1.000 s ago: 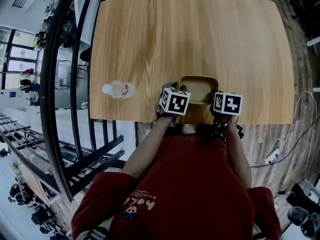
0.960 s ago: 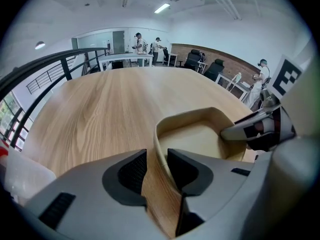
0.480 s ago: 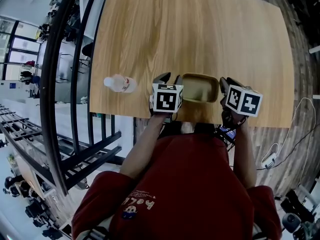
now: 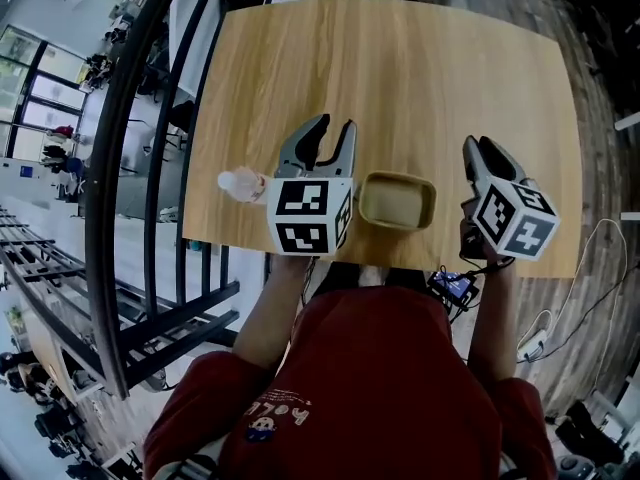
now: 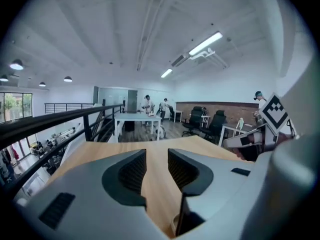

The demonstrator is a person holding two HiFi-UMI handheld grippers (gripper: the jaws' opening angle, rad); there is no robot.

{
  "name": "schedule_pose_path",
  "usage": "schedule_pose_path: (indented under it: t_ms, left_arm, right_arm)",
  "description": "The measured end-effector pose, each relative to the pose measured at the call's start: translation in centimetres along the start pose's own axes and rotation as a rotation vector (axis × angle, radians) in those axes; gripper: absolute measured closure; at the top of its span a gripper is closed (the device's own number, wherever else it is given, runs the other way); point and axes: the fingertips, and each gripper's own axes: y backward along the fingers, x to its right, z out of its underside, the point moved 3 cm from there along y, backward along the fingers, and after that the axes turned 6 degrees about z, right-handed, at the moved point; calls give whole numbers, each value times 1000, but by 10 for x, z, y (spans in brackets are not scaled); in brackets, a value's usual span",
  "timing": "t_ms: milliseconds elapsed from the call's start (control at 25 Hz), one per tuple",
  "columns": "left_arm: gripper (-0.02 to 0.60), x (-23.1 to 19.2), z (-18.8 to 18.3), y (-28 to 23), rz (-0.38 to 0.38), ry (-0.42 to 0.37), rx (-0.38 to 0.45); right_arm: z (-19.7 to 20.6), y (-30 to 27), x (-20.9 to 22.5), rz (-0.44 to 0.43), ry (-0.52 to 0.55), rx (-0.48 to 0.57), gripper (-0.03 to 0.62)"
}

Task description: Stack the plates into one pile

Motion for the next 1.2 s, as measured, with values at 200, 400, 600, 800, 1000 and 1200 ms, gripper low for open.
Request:
schedule_pose_path:
  t_ms: [200,400,600,800,1000,1200]
  left_arm:
    - [443,7,-60,24,-3,-76,225]
    - [466,14,-100,49,-17,-151,411]
    - [488,19,-122,69,-48,-172,491]
    - [511,19,-131,78,-60,-167,534]
    - [550,20,-130,80,-78,-195,539]
    - [575,21,-129,77,-56,-186,534]
  right_arm:
    - [-57,26,-17,-24,47,233,484]
    - [-101,64,-33,-2,140,494,484]
    - [-126,96,-45,33,228,666,484]
    - [-140,111,-59,47,312,750,485]
    - [-137,111,-58,47,286,763,557]
    - [-138,109,-56,36,272,758,583]
